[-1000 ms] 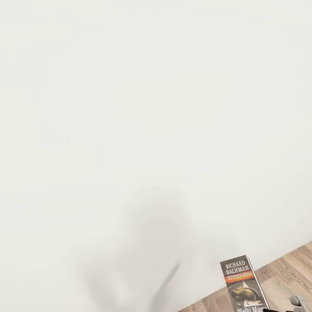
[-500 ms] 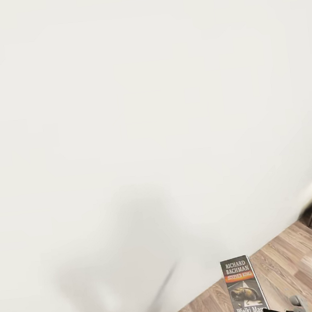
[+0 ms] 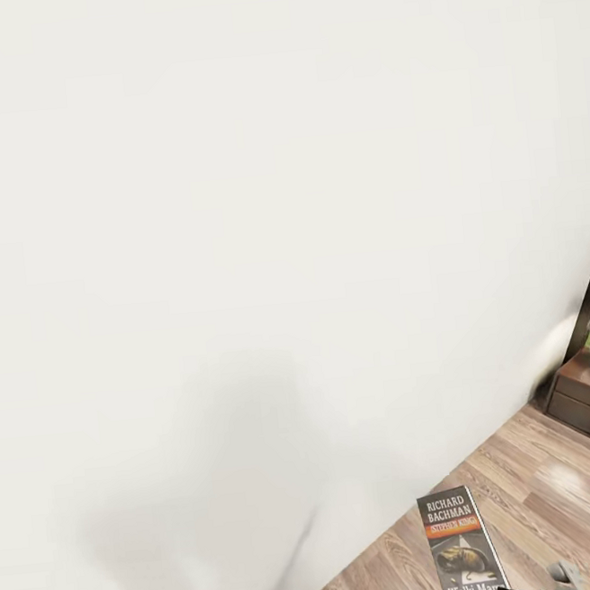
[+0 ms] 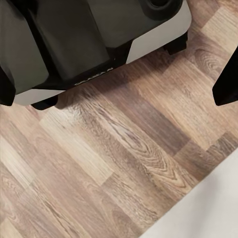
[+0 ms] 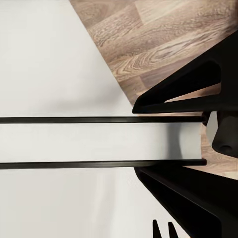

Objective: In the bedroom, move the book from the bed onto either nightstand, and place the two sandals side by side next to the bed.

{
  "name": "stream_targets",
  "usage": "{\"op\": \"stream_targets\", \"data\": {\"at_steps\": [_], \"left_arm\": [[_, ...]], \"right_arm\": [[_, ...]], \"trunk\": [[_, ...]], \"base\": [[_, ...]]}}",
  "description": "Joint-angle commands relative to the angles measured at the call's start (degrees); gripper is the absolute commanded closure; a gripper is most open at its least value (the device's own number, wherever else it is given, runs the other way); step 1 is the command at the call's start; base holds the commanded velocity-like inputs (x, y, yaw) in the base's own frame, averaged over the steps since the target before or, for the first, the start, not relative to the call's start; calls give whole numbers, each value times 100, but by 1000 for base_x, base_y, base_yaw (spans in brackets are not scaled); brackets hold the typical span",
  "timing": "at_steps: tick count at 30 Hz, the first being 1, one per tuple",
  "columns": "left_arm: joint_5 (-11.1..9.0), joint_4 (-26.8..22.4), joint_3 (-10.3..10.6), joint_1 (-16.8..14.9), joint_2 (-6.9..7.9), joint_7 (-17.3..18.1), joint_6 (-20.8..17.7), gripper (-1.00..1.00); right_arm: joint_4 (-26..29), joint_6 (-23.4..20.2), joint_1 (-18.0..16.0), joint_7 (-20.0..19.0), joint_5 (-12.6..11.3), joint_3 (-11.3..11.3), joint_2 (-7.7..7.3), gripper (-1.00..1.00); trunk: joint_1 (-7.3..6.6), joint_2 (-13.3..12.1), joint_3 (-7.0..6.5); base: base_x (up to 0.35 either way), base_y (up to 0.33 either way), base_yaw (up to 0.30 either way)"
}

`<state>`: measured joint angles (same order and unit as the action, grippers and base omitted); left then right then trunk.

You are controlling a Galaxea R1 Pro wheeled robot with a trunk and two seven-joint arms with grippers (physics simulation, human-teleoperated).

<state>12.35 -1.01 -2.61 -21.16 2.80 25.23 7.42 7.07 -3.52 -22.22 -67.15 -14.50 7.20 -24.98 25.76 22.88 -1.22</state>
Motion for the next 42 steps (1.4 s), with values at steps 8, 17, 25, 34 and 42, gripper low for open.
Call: {"op": "stream_targets", "data": {"at_steps": [8,17,25,34,42], "left_arm": [[57,4,-29,-2,1,8,31,-100],[57,4,-29,-2,1,8,31,-100],[54,4,-30,-2,1,8,31,-100],[51,4,-30,-2,1,8,31,-100],[56,4,-31,-2,1,8,31,-100]], "right_arm": [[-46,-43,-2,-28,31,55,3,100],[-47,-42,-2,-54,33,54,2,100],[-47,-35,-2,-73,31,56,5,100],[-72,-35,-2,-78,27,54,4,100],[-72,-51,-2,-95,34,54,3,100]], "trunk": [[2,4,2],[2,4,2],[2,4,2],[2,4,-9],[2,4,-40]], "base": [[0,0,-5],[0,0,0],[0,0,-121],[0,0,-274],[0,0,-215]]}}
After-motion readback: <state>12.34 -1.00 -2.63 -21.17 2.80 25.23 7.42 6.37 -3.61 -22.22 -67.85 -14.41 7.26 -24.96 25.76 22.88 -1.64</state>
